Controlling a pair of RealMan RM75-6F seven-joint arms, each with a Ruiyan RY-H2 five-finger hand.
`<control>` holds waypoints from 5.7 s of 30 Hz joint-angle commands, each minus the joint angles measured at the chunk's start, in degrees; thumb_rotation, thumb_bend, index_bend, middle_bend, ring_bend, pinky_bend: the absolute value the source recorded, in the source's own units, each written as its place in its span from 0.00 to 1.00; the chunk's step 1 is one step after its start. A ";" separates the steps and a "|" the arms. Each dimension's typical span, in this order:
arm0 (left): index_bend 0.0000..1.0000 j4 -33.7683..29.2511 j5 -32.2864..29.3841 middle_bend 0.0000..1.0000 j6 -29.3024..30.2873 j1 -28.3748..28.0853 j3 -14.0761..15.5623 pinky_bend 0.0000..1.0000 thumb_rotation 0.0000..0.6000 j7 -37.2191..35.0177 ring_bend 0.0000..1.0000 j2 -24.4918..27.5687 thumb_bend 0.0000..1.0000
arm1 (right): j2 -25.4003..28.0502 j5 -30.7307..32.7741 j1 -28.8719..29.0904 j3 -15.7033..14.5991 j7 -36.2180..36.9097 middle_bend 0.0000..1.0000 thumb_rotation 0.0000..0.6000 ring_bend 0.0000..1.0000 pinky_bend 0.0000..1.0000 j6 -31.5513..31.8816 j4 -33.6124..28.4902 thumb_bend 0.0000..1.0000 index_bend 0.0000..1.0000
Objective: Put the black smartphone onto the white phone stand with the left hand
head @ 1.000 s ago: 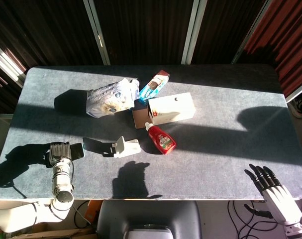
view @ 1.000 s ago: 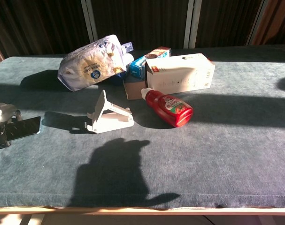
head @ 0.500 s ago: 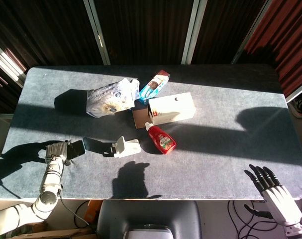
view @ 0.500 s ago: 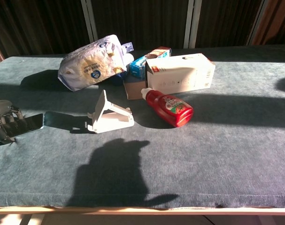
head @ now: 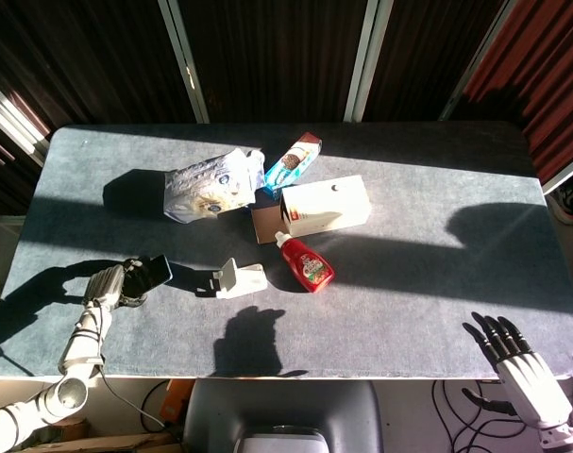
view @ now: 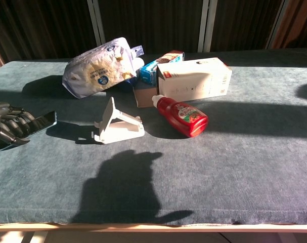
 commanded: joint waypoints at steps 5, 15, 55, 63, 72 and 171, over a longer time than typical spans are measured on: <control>0.88 4.63 18.49 1.00 4.58 5.50 -1.59 0.30 1.00 -27.60 0.74 -0.60 0.44 | -0.16 -0.15 -0.04 0.06 -0.32 0.00 1.00 0.00 0.00 -0.34 -0.06 0.32 0.00; 0.89 13.14 36.23 1.00 22.47 7.43 0.95 0.28 1.00 -57.77 0.74 -5.94 0.44 | -0.55 -0.33 -0.10 0.05 -1.26 0.00 1.00 0.00 0.00 -1.07 -0.30 0.32 0.00; 0.89 8.49 30.66 1.00 26.83 -0.08 1.51 0.23 1.00 -47.19 0.70 -23.98 0.44 | -0.14 -0.47 0.51 -0.10 -0.37 0.00 1.00 0.00 0.00 -2.95 -0.28 0.32 0.00; 0.89 14.06 31.14 1.00 27.27 -1.49 1.32 0.22 1.00 -48.93 0.70 -28.10 0.44 | 0.02 -0.75 0.54 -0.23 0.15 0.00 1.00 0.00 0.00 -2.83 -0.23 0.32 0.00; 0.89 17.16 31.43 1.00 28.71 -2.52 0.43 0.22 1.00 -50.93 0.70 -31.31 0.44 | 0.00 -0.78 0.57 -0.28 0.26 0.00 1.00 0.00 0.00 -2.94 -0.19 0.32 0.00; 0.00 42.05 35.30 0.00 28.40 -5.12 5.01 0.00 1.00 -74.11 0.00 -41.97 0.29 | 0.46 -1.40 0.02 -0.66 1.27 0.00 1.00 0.00 0.00 -2.06 0.20 0.32 0.00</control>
